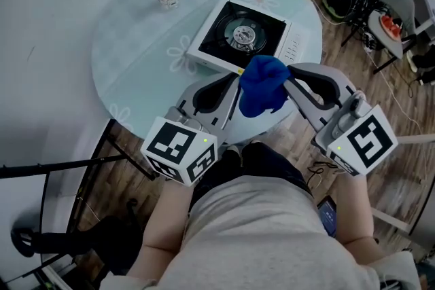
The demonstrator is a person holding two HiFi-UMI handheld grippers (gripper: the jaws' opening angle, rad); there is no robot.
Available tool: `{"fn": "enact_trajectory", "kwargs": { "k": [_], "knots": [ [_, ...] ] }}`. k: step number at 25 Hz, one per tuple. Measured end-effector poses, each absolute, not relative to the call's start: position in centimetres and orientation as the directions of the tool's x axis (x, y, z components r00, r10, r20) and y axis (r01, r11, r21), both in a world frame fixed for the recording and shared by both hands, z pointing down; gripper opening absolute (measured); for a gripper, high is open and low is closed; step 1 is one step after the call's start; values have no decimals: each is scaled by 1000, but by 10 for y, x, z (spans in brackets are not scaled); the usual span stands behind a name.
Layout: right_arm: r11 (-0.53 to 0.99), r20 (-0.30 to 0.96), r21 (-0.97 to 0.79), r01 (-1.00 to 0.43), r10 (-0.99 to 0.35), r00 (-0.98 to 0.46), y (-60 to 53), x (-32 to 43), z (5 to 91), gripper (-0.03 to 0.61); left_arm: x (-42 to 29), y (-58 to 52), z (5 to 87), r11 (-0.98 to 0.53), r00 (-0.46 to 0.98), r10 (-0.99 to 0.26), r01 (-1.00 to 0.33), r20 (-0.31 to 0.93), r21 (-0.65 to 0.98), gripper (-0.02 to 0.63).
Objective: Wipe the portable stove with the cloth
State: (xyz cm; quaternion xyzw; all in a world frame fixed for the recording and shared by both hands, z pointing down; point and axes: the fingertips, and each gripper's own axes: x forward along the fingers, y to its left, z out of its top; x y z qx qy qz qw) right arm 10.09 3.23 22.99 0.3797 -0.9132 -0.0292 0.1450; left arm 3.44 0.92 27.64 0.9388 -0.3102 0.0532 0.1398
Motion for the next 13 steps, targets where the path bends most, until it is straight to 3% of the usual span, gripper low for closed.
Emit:
{"fn": "enact_trajectory", "kwargs": {
  "k": [13],
  "knots": [
    [714,226,81,-696,-693,-685,35,121,240,52,46,14,281,-747,801,-567,-598,191,291,23]
  ]
}}
